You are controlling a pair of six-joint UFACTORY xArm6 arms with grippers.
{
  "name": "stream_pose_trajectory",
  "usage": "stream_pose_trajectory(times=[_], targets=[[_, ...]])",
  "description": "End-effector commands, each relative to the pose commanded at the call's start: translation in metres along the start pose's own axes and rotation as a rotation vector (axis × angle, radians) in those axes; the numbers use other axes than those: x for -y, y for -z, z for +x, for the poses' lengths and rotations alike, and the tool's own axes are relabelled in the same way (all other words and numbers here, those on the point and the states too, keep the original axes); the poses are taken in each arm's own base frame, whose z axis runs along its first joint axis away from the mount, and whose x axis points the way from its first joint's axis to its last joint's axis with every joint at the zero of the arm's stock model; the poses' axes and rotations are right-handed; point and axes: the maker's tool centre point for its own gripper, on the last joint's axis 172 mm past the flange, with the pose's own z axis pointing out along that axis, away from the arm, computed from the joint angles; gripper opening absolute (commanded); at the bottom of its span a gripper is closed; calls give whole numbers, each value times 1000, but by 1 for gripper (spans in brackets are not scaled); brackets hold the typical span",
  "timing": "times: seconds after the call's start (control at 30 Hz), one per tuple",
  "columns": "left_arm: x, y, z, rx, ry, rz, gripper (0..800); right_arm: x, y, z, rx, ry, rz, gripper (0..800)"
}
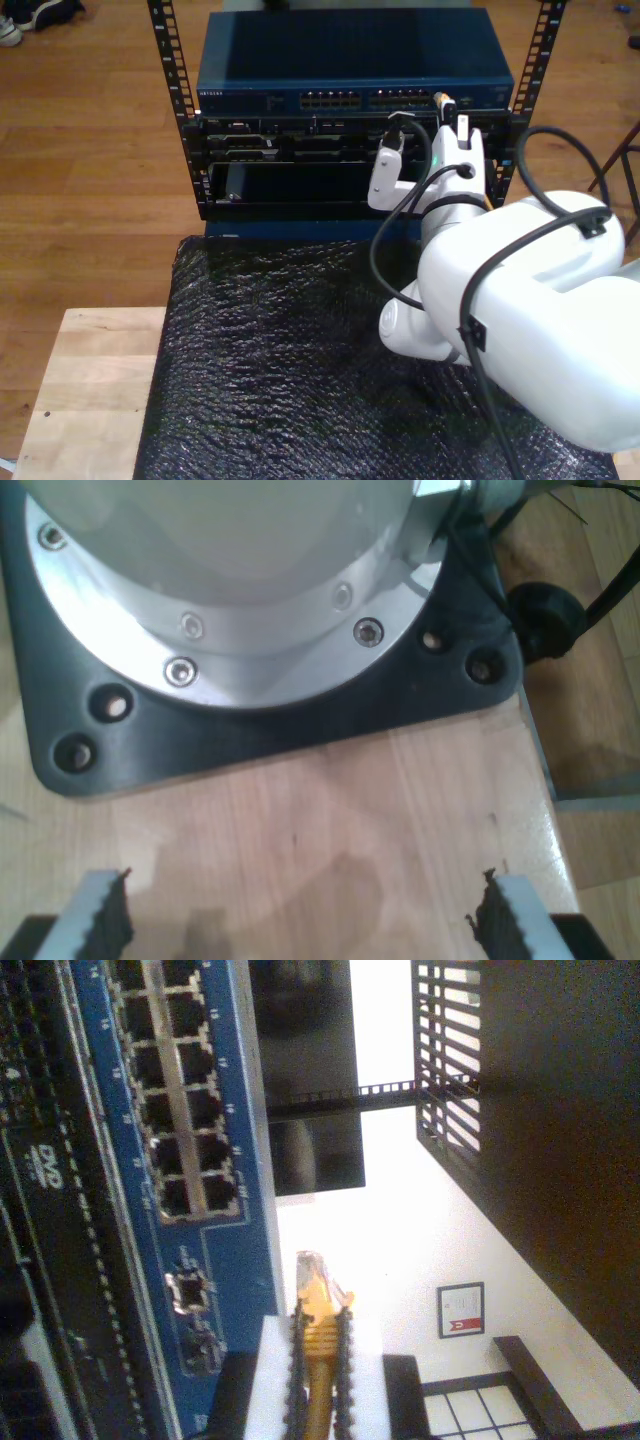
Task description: Grab the cable and plug it in
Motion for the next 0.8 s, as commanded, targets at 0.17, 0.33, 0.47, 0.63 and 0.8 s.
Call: stream_pose_trajectory(times=[0.17,0.33,0.47,0.63,0.8], targets=[[0,0,0,0,0,0,800,6,-3,3,-2,14,3,0],[0,0,0,0,-1,-1,800,9,-8,6,-2,41,-4,0],[0,0,0,0,0,0,800,8,-12,8,-1,52,-13,0],[0,0,0,0,0,0,800,10,-14,10,-1,65,-13,0],[0,0,0,-2,0,0,800,12,-14,10,-2,66,-10,0]])
